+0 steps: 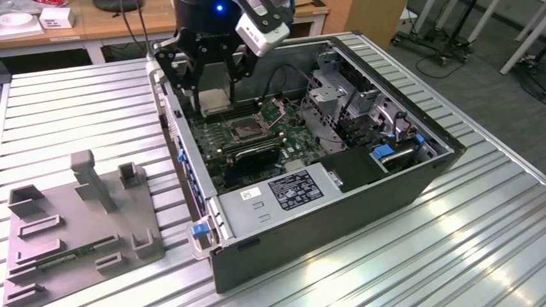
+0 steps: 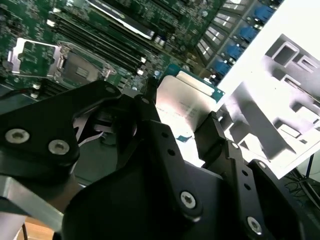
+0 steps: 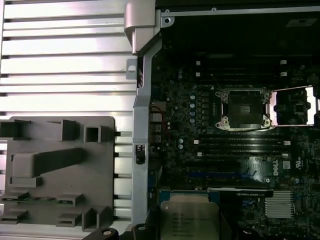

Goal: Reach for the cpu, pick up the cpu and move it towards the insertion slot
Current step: 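Pick up the cpu and move it towards the insertion slot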

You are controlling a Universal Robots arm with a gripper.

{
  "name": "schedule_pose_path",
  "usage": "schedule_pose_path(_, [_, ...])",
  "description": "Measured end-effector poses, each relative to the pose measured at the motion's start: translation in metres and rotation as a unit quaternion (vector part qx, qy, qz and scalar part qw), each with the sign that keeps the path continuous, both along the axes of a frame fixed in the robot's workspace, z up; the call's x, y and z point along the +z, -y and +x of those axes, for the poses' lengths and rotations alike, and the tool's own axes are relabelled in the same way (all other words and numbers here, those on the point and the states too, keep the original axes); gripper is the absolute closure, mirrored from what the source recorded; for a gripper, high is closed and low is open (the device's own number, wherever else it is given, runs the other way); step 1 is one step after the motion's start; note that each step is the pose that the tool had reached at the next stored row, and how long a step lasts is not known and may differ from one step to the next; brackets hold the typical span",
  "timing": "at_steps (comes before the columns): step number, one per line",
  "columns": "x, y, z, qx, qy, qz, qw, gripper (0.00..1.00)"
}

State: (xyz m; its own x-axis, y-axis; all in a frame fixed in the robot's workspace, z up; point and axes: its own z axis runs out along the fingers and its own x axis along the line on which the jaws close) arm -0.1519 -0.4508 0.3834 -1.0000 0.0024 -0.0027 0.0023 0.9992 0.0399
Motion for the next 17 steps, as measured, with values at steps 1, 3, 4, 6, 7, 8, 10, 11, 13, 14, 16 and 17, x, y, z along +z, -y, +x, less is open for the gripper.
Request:
schedule_pose_path(1, [-0.0001, 0.0000, 0.0027, 0.000, 0.0000, 0.0000, 1.00000, 0.45])
schedule_pose_path(3, [-0.0004, 0.0000, 0.0089, 0.000, 0.0000, 0.0000, 1.00000, 0.45])
schedule_pose_path(4, [-0.0005, 0.0000, 0.0129, 0.000, 0.0000, 0.0000, 1.00000, 0.45])
schedule_pose_path(6, [-0.0008, 0.0000, 0.0214, 0.000, 0.0000, -0.0001, 1.00000, 0.45])
schedule_pose_path(7, [-0.0011, 0.0000, 0.0258, 0.000, 0.0000, 0.0000, 1.00000, 0.45])
schedule_pose_path(8, [-0.0013, 0.0000, 0.0304, 0.000, 0.0000, 0.0000, 1.00000, 0.45])
schedule_pose_path(10, [-0.0018, 0.0000, 0.0393, 0.000, 0.0000, 0.0000, 1.00000, 0.45])
schedule_pose_path(11, [-0.0020, 0.0000, 0.0443, 0.000, 0.0000, 0.0000, 1.00000, 0.45])
schedule_pose_path(13, [-0.0024, -0.0002, 0.0531, 0.000, 0.0000, 0.0000, 1.00000, 0.45])
schedule_pose_path(14, [-0.0027, -0.0006, 0.0574, 0.000, 0.0000, 0.0000, 1.00000, 0.45])
schedule_pose_path(16, [-0.0034, -0.0049, 0.0616, 0.000, 0.0000, -0.0001, 1.00000, 0.45])
schedule_pose_path(17, [-0.0038, -0.0090, 0.0626, 0.000, 0.0000, -0.0001, 1.00000, 0.45])
